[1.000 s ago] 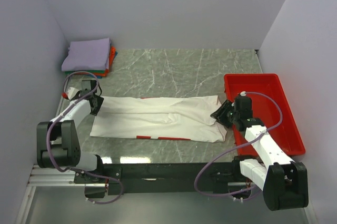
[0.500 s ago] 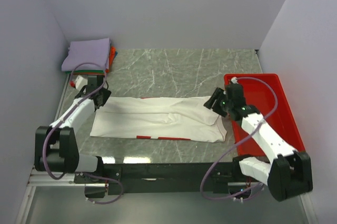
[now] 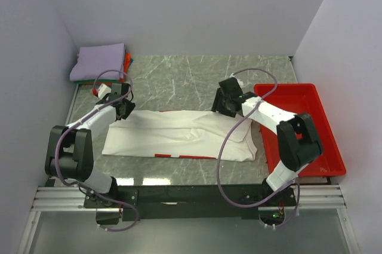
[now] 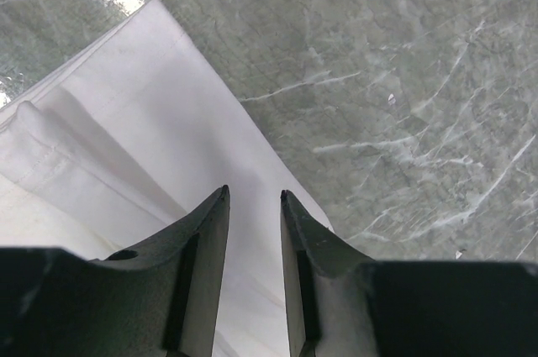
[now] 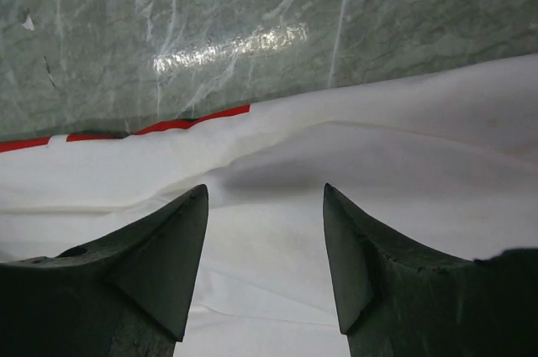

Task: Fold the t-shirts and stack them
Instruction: Fold the tshirt

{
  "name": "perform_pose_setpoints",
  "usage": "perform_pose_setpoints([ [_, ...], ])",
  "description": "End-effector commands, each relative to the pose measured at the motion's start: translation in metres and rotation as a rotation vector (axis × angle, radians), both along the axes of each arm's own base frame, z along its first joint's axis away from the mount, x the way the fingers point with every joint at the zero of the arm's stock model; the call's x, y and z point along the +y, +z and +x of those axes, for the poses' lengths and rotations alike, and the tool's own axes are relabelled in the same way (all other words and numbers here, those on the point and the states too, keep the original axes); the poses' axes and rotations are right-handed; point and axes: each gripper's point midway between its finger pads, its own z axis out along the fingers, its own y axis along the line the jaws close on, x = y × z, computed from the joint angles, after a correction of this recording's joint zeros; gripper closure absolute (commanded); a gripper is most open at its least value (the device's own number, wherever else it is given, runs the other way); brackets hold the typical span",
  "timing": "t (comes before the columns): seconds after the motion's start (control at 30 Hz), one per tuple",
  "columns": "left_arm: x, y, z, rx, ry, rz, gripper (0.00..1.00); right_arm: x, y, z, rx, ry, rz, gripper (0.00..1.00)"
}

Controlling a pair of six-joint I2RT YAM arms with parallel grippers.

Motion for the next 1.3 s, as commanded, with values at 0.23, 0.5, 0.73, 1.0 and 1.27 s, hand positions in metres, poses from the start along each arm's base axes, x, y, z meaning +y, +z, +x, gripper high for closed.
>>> perform_pose_setpoints([
  [0.23,-0.004,0.006,0.002,-0.033,-0.03,0.009,0.66,0.015,-0.012,0.006,0.012,-0.019,-0.07,0.43],
  [0.5,-0.013,0.012,-0.001,-0.048,-0.059,0.005,0.66,0.017,0.001,-0.009,-0.017,-0.026,-0.038,0.94],
  [0.73,-0.024,0.017,-0.001,-0.079,-0.105,-0.011,0.67,0.019,0.006,-0.036,-0.031,-0.009,0.03,1.0],
  [1.0,-0.121,0.056,0.02,-0.265,-0.538,-0.086,0.55,0.005,0.019,-0.05,-0.074,-0.035,0.032,1.0],
  [1.27,-0.264,0.07,0.028,-0.346,-0.955,-0.086,0.39,-0.034,0.066,-0.063,-0.164,-0.092,0.044,0.54],
])
